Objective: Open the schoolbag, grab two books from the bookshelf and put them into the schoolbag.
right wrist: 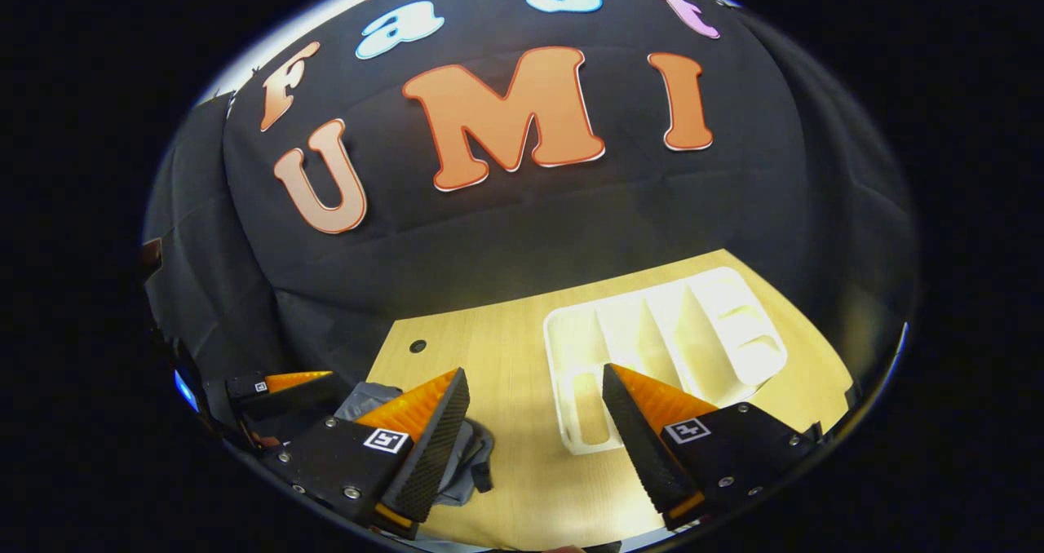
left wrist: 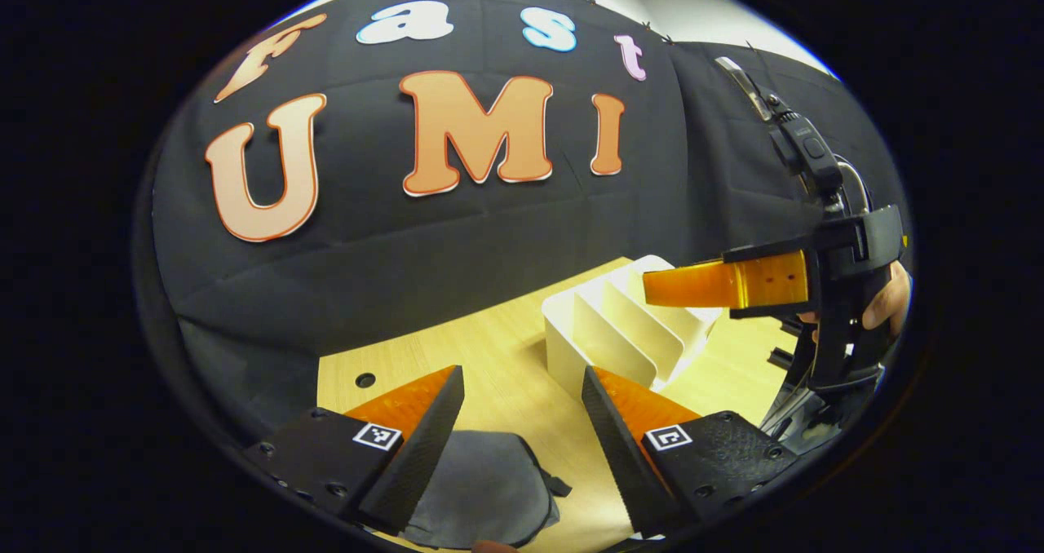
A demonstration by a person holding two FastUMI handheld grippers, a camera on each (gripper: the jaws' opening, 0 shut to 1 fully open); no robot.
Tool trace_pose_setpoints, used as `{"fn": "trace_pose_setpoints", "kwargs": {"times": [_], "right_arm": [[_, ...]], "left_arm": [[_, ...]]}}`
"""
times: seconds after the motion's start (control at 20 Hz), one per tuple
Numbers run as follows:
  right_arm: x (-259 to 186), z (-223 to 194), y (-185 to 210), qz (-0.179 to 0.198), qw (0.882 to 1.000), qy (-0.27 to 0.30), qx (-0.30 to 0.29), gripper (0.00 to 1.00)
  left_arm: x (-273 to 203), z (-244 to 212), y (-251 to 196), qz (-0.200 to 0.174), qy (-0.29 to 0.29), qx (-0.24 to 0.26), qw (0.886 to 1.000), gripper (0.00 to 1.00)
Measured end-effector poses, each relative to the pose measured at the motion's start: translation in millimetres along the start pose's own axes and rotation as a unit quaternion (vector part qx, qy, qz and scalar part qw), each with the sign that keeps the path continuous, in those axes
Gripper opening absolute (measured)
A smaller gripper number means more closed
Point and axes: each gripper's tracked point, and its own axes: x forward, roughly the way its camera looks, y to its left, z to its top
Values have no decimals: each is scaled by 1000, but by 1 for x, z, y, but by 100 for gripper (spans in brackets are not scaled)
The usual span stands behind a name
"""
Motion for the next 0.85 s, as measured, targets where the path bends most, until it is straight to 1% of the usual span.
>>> {"fn": "trace_pose_setpoints", "kwargs": {"times": [0.1,0.3,0.5,0.6,0.65,0.75,0.8,0.85], "right_arm": [[-5,14,-6,5,1000,-20,-5,98],[-12,37,-21,27,998,-49,-19,98],[-23,69,-36,40,992,-99,-63,98],[-27,78,-40,51,989,-114,-78,98],[-29,80,-42,58,988,-120,-83,98],[-32,87,-47,69,984,-136,-91,98],[-35,88,-49,74,983,-141,-95,98],[-37,91,-51,78,981,-147,-101,97]], "left_arm": [[4,14,-11,12,-20,-12,1000,94],[2,52,-25,66,-67,-23,995,95],[-4,87,-39,117,-127,-47,984,95],[-10,99,-45,140,-156,-54,976,95],[-13,107,-50,149,-171,-59,972,95],[-10,120,-63,151,-193,-72,967,95],[-11,123,-65,158,-199,-77,964,95],[-16,125,-64,173,-204,-82,960,94]]}}
